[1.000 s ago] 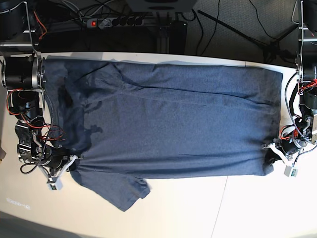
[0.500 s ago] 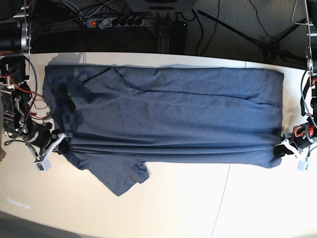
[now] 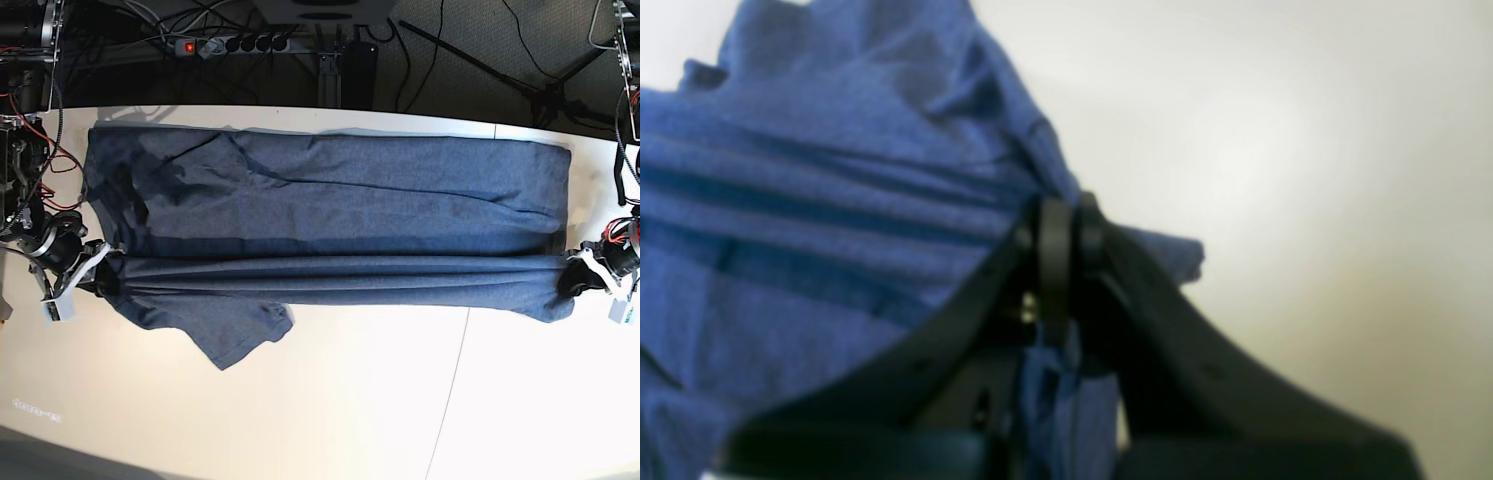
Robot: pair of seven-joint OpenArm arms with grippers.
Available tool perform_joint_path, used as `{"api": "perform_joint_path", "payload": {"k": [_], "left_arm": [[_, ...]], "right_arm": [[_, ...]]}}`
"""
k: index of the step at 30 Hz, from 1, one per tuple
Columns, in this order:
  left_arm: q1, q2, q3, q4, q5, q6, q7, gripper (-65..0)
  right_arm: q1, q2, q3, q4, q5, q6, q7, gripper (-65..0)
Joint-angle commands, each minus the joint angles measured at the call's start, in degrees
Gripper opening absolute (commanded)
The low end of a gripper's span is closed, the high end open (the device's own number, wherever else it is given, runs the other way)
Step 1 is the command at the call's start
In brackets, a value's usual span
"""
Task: Fold the T-shirt properly
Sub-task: 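Lift the shirt side with both grippers and fold it toward the middle, then regrasp the loose sleeve with the right gripper and fold it inward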
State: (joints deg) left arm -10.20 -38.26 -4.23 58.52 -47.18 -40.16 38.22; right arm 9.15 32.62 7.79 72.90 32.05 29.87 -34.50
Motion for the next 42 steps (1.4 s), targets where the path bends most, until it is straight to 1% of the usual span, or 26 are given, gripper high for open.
{"api": "perform_joint_path", "payload": {"k": [1, 7, 14, 15, 17, 18, 19, 27, 29, 31, 34, 38, 42], "left_arm": [[-0.2, -1.92, -1.09, 1.51, 0.09, 0.16, -1.07, -65.0], [3.69, -1.88, -1.16, 4.11, 0.04, 0.16, -1.14, -65.0], [3.87, -1.86, -1.16, 4.11, -0.02, 0.16, -1.14, -65.0], [3.85, -1.88, -1.16, 4.11, 0.02, 0.16, -1.14, -65.0], [3.82, -1.86, -1.16, 4.11, -0.04, 0.16, -1.16, -65.0], [3.82, -1.86, -1.16, 4.11, -0.2, 0.16, -1.18, -65.0], [3.85, -1.86, -1.16, 4.11, -0.2, 0.16, -1.18, -65.0], [3.85, -1.73, -1.16, 4.11, -0.2, 0.16, -1.14, -65.0], [3.82, -1.75, -1.16, 4.11, -0.2, 0.16, -1.14, -65.0], [3.85, -1.75, -1.16, 4.11, -0.17, 0.16, -1.09, -65.0], [3.82, -1.73, -1.16, 4.11, -0.22, 0.16, -1.09, -65.0], [3.85, -1.75, -1.16, 4.11, -0.2, 0.16, -1.07, -65.0], [3.82, -1.75, -1.16, 4.11, -0.22, 0.16, -1.09, -65.0]], "right_arm": [[1.27, 1.84, 0.94, 0.83, -0.5, 3.17, 1.22, -65.0], [-0.31, 1.79, 0.94, 0.85, 0.59, 3.17, 1.25, -65.0], [-3.08, 1.51, 0.94, 0.81, 0.94, 3.15, 1.22, -65.0], [-3.34, 1.51, 0.94, 0.81, 0.57, 3.15, 1.2, -57.1], [-3.3, 1.51, 0.94, 0.81, -0.17, 3.15, 1.01, -32.3], [-3.21, 1.57, 0.94, 0.81, -0.11, 3.13, 1.05, -23.8], [-2.84, 1.62, 0.94, 0.83, -0.09, 3.13, 1.03, -20.6], [3.43, 1.4, 0.98, 0.81, 1.2, 2.93, 1.16, -20.9], [5.7, 0.63, 0.98, 0.46, 1.22, 2.91, -0.59, -20.9], [8.61, -0.98, 0.96, -1.49, 1.84, 2.93, -3.37, -21.1], [13.6, -4.63, 0.96, -7.54, 2.45, 2.95, -5.92, -21.1], [19.89, -8.94, 0.96, -17.25, 2.14, 2.97, -5.97, -21.1], [25.14, -12.33, 0.92, -26.4, -0.26, 2.97, -5.11, -21.1]]}}
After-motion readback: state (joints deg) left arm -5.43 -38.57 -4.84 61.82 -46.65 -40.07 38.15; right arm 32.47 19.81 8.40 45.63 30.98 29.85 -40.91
